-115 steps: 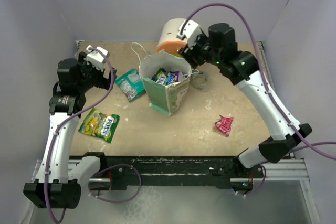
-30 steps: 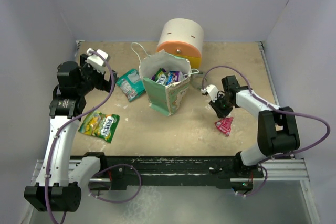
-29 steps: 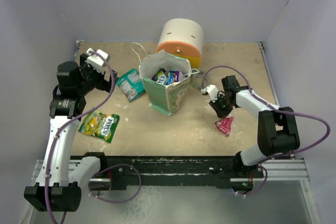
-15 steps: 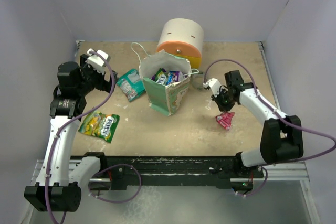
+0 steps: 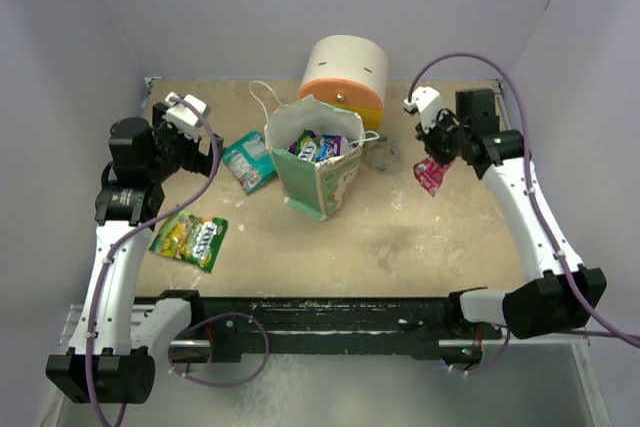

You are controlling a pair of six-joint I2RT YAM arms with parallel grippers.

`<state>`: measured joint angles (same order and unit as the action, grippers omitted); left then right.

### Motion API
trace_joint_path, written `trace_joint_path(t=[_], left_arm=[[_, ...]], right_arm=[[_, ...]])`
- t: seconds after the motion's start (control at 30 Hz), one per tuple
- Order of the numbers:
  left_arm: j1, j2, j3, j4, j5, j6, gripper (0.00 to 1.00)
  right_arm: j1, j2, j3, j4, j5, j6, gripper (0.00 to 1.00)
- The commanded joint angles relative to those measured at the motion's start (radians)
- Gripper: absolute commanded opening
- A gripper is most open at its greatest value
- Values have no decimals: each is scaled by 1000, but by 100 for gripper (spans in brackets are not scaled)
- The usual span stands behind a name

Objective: Place the snacks into the paper bag
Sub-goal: Pick up the snack from the center of the board, then place the snack in the paper bag.

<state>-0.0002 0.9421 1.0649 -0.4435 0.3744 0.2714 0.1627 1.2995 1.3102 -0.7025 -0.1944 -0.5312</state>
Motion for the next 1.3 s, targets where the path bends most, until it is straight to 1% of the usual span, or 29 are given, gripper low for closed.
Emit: trace_joint_path(t=[0.0, 0.1, 0.27, 0.43, 0.67, 0.73, 0.87, 0.93, 1.07, 1.27], left_arm=[[8, -11, 3, 51, 12, -17, 99], [8, -14, 5, 48, 4, -16, 99], [8, -14, 5, 48, -9, -17, 99], [12, -6, 8, 45, -28, -11, 99], [31, 0, 0, 40, -49, 0, 99], [37, 2, 0, 40, -49, 1, 99], [50, 7, 0, 39, -48, 0, 99], [56, 8, 0, 38, -48, 0, 99], [64, 8, -5, 37, -52, 1, 99], [72, 0, -4, 32, -69, 5, 99]], right_arm=[[-2, -21, 166, -7, -2, 54, 0], [-2, -9, 279, 8, -12, 75, 0], [0, -3, 390, 86, -32, 113, 0], [7, 1, 450, 205, -80, 170, 0], [51, 31, 522, 343, -116, 246, 0], [78, 47, 539, 371, -119, 265, 0], [182, 93, 564, 407, -77, 268, 0], [219, 124, 583, 418, -83, 281, 0], [280, 197, 635, 412, -87, 298, 0], [387, 281, 661, 405, -42, 270, 0]])
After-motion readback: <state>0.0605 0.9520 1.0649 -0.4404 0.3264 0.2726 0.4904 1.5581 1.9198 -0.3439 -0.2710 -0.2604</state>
